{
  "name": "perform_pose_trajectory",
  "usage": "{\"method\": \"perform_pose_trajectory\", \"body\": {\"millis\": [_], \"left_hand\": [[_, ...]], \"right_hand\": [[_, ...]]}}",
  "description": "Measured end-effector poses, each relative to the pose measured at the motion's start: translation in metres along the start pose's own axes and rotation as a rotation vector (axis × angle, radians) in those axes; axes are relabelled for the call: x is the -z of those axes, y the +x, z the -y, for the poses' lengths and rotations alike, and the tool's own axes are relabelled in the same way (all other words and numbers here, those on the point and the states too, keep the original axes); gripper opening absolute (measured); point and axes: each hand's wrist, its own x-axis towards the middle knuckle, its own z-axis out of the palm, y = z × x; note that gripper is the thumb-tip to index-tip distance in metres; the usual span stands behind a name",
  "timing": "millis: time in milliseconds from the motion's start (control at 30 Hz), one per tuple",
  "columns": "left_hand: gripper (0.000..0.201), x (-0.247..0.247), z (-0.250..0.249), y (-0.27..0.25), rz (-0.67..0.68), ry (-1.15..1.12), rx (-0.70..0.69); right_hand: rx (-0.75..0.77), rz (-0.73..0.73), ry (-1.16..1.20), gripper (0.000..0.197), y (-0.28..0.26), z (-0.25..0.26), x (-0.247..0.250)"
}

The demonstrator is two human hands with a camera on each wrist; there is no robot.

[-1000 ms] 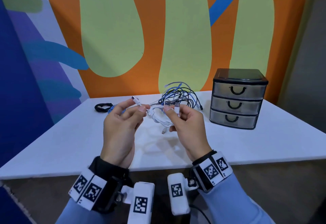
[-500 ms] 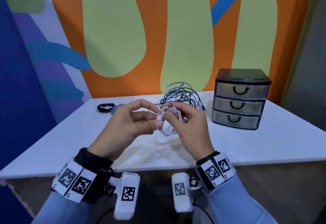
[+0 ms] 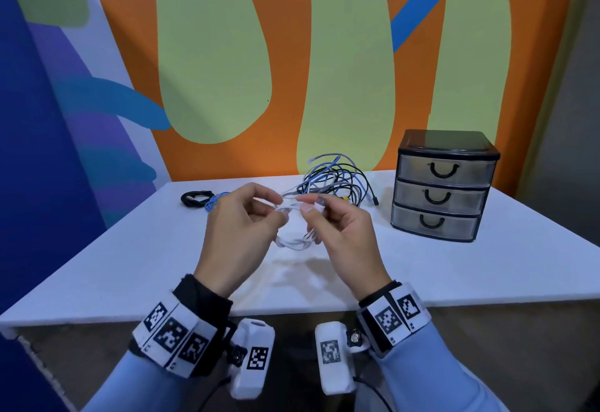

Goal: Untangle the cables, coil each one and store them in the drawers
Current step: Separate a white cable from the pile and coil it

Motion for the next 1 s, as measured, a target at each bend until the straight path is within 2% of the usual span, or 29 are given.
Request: {"method": "perform_pose_trajectory", "body": {"millis": [67,133,200,300,433,500,600,700,767,833,900,1000], "left_hand": [[0.015,0.0,-0.001,-0.003,-0.038,-0.072,-0.106],[0.014,0.003,-0.002,-0.003,-0.027,-0.091,-0.126],[0.016,0.008,0.002,0.0,0.02,-0.01,-0.136],[0.014,0.015,0.004,0.004,0.074,0.234,-0.179],[0.007,0.029,-0.004,0.011,0.037,0.315,-0.16],[0.007,0.041,-0.005,0.022,-0.011,0.328,-0.125],[0.008,0.06,0.008,0.048,-0.013,0.376,0.016],[0.017,0.072,0.029,0.076,0.127,0.535,0.189],[0.019,0.075,0.043,0.09,0.247,0.66,0.297],[0.016,0.075,0.056,0.098,0.351,0.761,0.373],[0.014,0.074,0.063,0.104,0.417,0.861,0.388],[0.012,0.072,0.065,0.108,0.476,0.964,0.386]], "right_hand": [[-0.079,-0.029,0.054,0.011,0.002,-0.003,0.002],[-0.127,-0.028,0.072,0.018,0.002,-0.005,0.004],[-0.124,-0.024,0.048,0.022,0.002,-0.006,0.005],[-0.1,0.004,-0.008,0.031,0.002,-0.003,0.005],[-0.07,0.119,-0.06,0.044,0.011,0.013,0.008],[-0.062,0.15,-0.209,0.041,0.027,0.018,0.015],[-0.096,0.228,-0.62,0.031,0.065,0.016,0.03],[-0.126,0.472,-1.069,0.036,0.098,0.013,0.04],[-0.164,0.561,-1.286,0.05,0.113,0.007,0.04],[-0.173,0.515,-1.427,0.068,0.125,-0.003,0.04],[-0.074,0.477,-1.46,0.079,0.133,-0.01,0.038],[0.102,0.424,-1.538,0.083,0.144,-0.018,0.034]]}}
